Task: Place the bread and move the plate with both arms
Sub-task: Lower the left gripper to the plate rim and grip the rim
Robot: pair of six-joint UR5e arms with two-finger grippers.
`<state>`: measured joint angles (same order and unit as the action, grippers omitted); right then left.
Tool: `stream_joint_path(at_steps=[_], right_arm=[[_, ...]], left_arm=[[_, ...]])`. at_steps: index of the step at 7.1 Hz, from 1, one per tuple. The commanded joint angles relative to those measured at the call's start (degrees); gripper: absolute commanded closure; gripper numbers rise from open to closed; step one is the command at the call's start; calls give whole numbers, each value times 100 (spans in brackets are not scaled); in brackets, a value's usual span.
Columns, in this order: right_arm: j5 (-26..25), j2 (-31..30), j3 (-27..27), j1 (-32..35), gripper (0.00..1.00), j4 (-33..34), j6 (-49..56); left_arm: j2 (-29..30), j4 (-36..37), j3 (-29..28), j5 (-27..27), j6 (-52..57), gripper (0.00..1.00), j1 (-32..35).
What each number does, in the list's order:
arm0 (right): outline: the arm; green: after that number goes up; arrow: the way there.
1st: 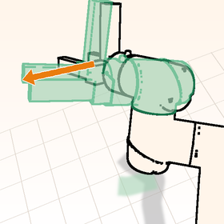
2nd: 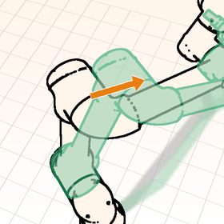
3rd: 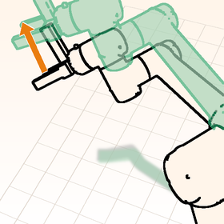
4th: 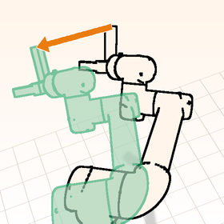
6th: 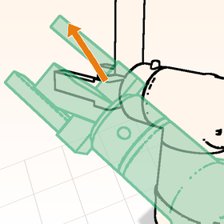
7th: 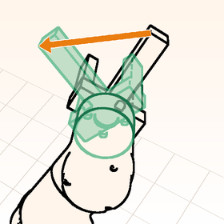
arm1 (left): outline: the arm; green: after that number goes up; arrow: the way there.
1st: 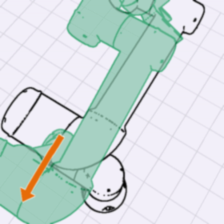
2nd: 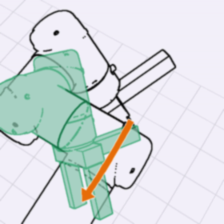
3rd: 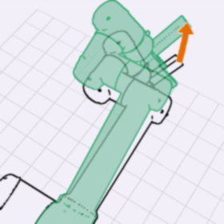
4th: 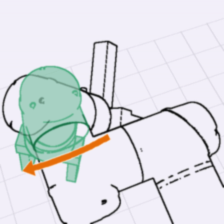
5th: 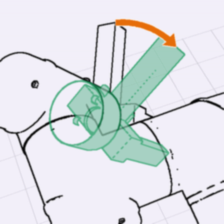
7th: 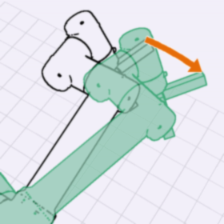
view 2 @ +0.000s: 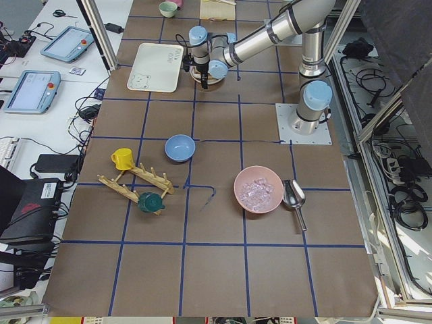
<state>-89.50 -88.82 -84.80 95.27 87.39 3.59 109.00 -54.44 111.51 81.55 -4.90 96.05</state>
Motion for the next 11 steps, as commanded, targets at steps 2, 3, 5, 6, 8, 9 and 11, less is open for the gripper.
stream_joint_path(at_steps=[2, 3, 5, 6, 8, 9, 11], right_arm=[[-14, -3, -1, -26, 0, -11, -16], [-6, -3, -1, -26, 0, -3, -16], [-14, -3, -1, -26, 0, 15, -24], [-6, -3, -1, -35, 0, 33, -25], [20, -3, -1, -210, 0, 6, -25], [38, -3, -1, -289, 0, -11, -25], [21, -12, 42, -290, 0, -151, -25]], left_arm=[[156, 48, 11, -25, -11, 47, 10], [208, 56, 2, -138, -11, 47, 27], [244, 65, -6, -236, -11, 47, 36], [279, 91, -6, -236, -11, 49, 36], [297, 153, -7, -244, -46, 91, 45], [297, 162, -15, -244, -54, 100, 45], [236, 101, -94, -253, -37, 100, 28]])
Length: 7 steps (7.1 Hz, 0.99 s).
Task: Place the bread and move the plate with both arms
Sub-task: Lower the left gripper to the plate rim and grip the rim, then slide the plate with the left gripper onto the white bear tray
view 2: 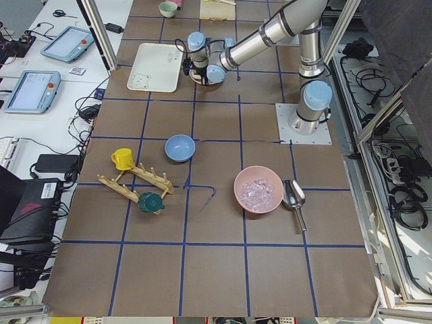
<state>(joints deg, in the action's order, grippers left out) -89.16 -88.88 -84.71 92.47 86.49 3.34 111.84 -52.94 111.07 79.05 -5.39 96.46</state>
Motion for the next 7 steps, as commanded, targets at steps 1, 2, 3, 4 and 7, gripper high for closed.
stream_joint_path(at_steps=[1, 2, 3, 4, 7], right_arm=[[12, -7, 33, -1, 0, -45, 0], [-5, -15, 51, 17, 0, -45, 9], [-31, -15, 68, 26, 0, -53, 26], [-23, -15, 60, 26, 0, -62, 35], [73, -41, 7, 25, 0, -80, 18]], left_arm=[[-57, -93, -155, -4, 21, 100, -13], [-75, -172, -330, -134, 30, 100, -13], [-127, -538, -558, -144, 47, 100, -31], [-128, -890, -847, -170, 56, 100, -48], [38, -1104, -1455, -382, 117, 100, -110]])
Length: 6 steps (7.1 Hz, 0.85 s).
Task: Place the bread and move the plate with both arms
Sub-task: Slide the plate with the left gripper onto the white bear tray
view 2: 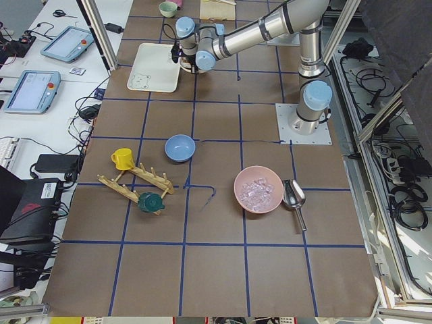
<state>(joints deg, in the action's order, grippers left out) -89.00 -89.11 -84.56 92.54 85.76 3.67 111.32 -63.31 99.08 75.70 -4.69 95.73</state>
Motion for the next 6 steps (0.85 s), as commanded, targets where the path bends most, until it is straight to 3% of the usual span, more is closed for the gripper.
stream_joint_path(at_steps=[1, 4, 6], right_arm=[[67, -27, -26, 18, 0, -7, -15], [181, -97, -52, 35, 0, -33, -24], [331, -89, -52, 18, 0, -24, -32]], left_arm=[[274, -59, -588, -55, 386, 100, -123], [1222, -50, -1766, -381, 478, 100, -133], [1759, -24, -2190, -424, 521, 100, -133]])
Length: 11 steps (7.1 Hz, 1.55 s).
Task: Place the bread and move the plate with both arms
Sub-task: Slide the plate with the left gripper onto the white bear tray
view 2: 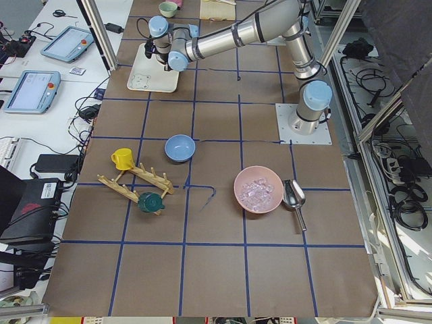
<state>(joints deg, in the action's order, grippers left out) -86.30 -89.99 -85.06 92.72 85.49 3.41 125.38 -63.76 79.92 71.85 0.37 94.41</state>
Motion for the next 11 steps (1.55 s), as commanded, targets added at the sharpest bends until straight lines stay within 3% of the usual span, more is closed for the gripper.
stream_joint_path(at_steps=[1, 6, 8, 9, 11], right_arm=[[69, 17, -10, -43, 0, 55, 2], [131, 26, 60, -43, 0, 99, -121], [113, 26, 51, -35, 0, 108, -121], [87, 43, 51, -43, 0, 117, -121], [60, 34, 51, -52, 0, 108, -113]], left_arm=[[547, 56, -379, -152, 7, 100, -1], [1119, 83, -1082, -206, -28, 100, 8], [1260, 83, -1363, -232, -11, 91, 8], [1278, 83, -1408, -233, -11, 1, 8], [1191, 48, -1409, -224, -116, 0, 43]])
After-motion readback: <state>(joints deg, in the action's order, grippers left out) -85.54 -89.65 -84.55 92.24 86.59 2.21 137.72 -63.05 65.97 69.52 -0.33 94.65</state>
